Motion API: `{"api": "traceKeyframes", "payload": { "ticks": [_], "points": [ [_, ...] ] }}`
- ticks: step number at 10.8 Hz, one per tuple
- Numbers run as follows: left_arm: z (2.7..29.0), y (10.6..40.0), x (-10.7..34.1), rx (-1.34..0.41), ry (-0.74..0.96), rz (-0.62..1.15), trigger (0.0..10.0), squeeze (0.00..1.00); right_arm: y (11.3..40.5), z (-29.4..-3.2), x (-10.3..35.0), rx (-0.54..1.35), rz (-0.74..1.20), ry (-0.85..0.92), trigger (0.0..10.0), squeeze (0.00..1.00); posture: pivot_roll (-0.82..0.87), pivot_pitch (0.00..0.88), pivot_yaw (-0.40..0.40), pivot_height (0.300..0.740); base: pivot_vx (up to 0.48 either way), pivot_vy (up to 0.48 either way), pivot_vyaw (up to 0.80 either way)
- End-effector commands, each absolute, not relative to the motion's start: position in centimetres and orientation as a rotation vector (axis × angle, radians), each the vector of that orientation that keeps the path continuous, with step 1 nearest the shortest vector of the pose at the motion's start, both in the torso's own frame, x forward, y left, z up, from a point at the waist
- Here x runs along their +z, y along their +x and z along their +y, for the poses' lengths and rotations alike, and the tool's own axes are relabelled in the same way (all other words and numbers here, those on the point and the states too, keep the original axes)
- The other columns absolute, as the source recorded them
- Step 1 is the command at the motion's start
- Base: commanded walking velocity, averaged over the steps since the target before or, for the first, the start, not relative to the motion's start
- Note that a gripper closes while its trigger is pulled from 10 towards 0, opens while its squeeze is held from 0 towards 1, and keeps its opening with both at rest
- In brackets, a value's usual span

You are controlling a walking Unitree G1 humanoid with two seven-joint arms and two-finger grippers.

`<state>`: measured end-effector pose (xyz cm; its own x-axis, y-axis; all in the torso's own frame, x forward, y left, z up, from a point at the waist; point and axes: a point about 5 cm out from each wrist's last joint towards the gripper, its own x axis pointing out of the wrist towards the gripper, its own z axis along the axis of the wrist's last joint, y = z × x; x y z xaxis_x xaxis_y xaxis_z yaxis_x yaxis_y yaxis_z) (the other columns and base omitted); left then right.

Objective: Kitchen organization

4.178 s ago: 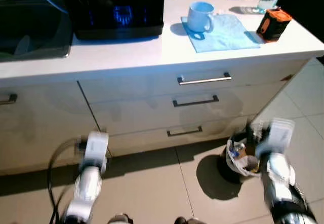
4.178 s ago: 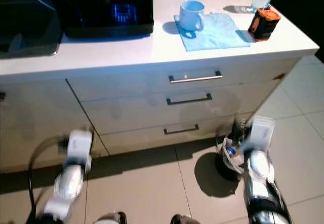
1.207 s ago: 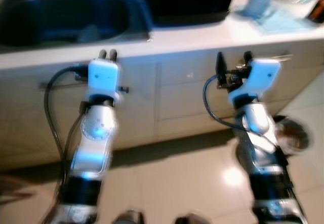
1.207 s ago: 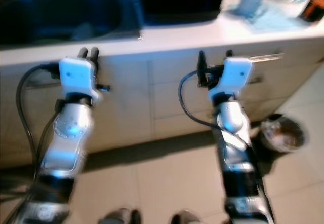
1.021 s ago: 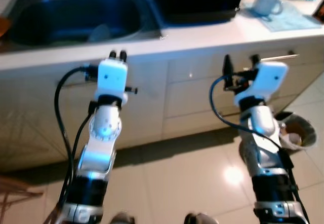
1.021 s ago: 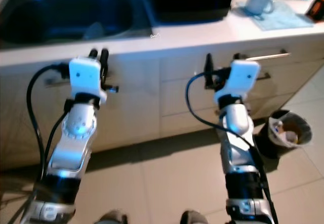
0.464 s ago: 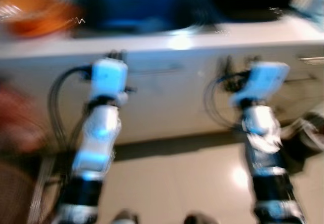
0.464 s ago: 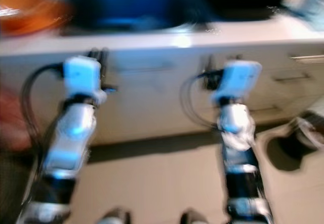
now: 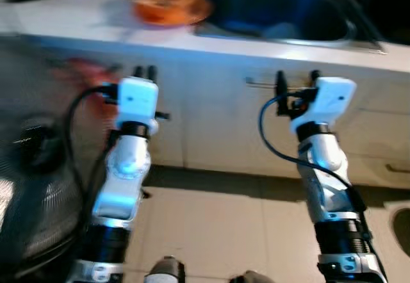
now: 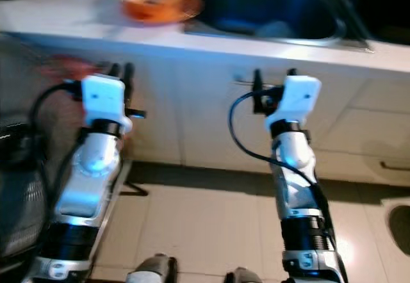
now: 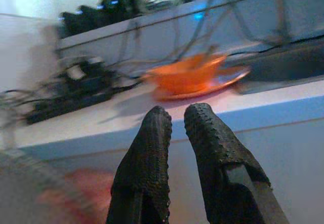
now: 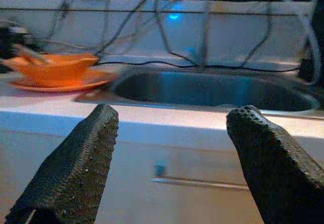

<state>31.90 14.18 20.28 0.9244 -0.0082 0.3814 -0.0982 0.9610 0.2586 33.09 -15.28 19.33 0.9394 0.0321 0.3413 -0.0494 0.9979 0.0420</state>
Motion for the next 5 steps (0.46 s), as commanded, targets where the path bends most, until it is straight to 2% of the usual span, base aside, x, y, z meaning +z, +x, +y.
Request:
{"api": "traceKeyframes", "payload": {
  "ticks": [1, 4, 5],
  "points": [
    [13.35, 31.74, 20.24, 0.015, 0.271, -0.39, 10.0, 0.0, 32.99, -16.0, 19.18, 0.012, -0.336, 0.049, 10.0, 0.0, 0.04, 0.155, -0.029, 0.74, 0.0, 0.0, 0.0],
    [13.47, 31.68, 20.23, 0.018, 0.266, -0.385, 10.0, 0.0, 33.05, -15.91, 18.97, 0.016, -0.328, 0.053, 10.0, 0.0, 0.05, 0.157, -0.029, 0.74, 0.0, 0.0, 0.0],
    [13.51, 31.67, 20.24, 0.021, 0.265, -0.386, 10.0, 0.0, 33.07, -15.86, 18.95, 0.018, -0.327, 0.053, 10.0, 0.0, 0.05, 0.157, -0.029, 0.74, 0.244, 0.0, 0.0]
  ]
}}
